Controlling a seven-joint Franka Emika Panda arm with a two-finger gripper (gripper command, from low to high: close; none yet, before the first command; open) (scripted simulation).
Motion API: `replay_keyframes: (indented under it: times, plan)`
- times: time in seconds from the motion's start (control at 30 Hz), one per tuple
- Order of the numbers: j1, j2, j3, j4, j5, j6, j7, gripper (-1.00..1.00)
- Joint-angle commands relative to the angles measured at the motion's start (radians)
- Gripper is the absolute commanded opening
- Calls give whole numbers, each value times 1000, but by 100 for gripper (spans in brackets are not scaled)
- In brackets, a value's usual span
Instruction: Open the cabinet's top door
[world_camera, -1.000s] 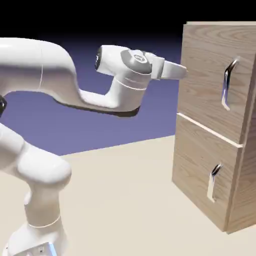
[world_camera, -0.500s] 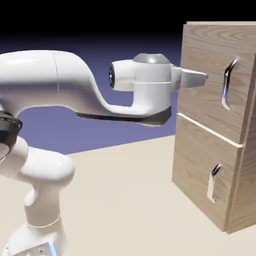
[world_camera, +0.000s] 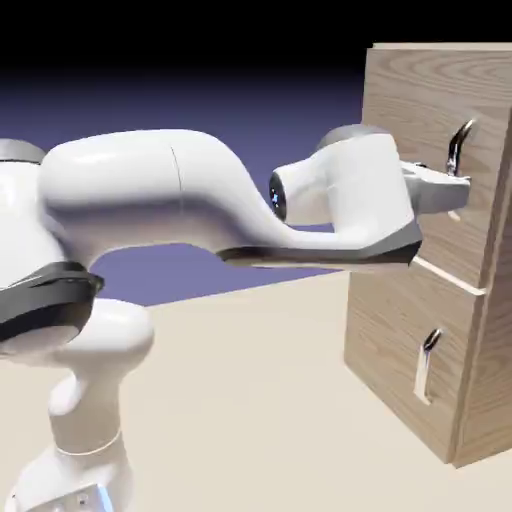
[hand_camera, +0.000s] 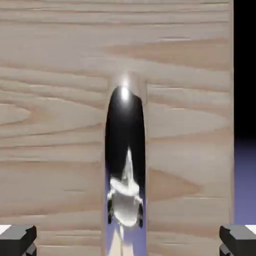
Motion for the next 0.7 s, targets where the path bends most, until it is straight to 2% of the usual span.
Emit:
replay_keyframes:
  times: [0.0,0.03,0.67]
  plan:
    - [7,2,-5,5,0,-1,0,0]
    - [7,2,-5,5,0,-1,0,-100]
    - [-645,80,533,-405,330,-276,3,-100]
